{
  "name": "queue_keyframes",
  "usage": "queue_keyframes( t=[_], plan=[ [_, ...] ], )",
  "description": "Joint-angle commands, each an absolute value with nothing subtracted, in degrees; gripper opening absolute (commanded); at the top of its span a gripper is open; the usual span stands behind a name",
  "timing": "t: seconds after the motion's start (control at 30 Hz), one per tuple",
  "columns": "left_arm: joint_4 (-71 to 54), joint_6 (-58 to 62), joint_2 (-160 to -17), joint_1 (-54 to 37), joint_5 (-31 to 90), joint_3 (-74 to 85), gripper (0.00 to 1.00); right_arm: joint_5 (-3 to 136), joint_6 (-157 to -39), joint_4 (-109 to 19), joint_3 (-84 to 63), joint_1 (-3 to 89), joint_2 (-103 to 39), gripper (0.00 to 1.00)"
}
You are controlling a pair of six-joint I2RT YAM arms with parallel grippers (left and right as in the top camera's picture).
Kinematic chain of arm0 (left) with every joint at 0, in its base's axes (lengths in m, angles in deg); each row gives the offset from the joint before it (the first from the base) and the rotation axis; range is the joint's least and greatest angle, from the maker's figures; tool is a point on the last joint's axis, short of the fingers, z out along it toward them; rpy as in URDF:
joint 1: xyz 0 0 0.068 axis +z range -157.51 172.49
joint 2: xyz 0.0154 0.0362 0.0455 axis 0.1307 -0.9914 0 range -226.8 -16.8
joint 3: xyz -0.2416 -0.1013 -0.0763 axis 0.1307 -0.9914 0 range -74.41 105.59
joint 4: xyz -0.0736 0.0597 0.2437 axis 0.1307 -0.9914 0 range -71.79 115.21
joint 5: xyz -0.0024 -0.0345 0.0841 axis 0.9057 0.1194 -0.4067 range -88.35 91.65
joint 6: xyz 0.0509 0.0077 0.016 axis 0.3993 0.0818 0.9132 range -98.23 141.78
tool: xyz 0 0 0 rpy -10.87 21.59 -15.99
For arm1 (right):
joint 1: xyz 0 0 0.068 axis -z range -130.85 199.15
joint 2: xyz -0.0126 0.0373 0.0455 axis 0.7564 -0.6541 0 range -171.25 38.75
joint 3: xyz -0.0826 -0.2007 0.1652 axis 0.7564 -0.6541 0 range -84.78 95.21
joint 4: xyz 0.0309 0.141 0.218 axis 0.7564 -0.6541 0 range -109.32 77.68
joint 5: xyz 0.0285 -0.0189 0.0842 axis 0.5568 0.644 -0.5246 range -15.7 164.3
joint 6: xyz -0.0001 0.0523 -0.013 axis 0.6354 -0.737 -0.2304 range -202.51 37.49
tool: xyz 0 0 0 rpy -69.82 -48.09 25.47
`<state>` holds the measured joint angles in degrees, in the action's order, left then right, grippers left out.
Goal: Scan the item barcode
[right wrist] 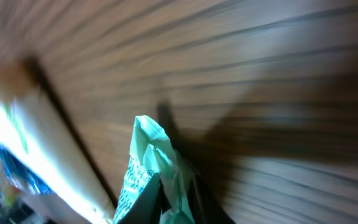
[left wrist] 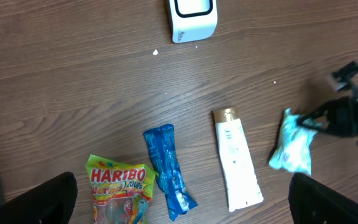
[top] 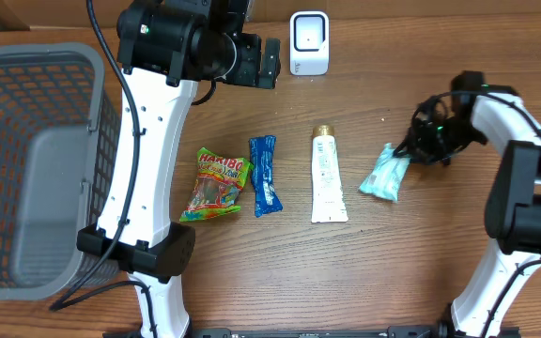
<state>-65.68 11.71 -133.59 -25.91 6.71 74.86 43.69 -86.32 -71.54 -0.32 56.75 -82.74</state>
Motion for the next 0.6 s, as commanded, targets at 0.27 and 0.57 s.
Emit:
queue_keyframes(
  t=[0.27, 0.57],
  plan=[
    [-65.7, 12.8, -134.3, -26.0, 6.1, 74.9, 1.00, 46.2, -86.0, -69.7, 1.5, 60.5, -83.4, 0.86],
    [-65.6, 12.8, -134.3, -26.0, 6.1, 74.9, 1.00, 45.7, -56.6, -68.2, 1.5, 60.4, -83.4, 0.76]
  ],
)
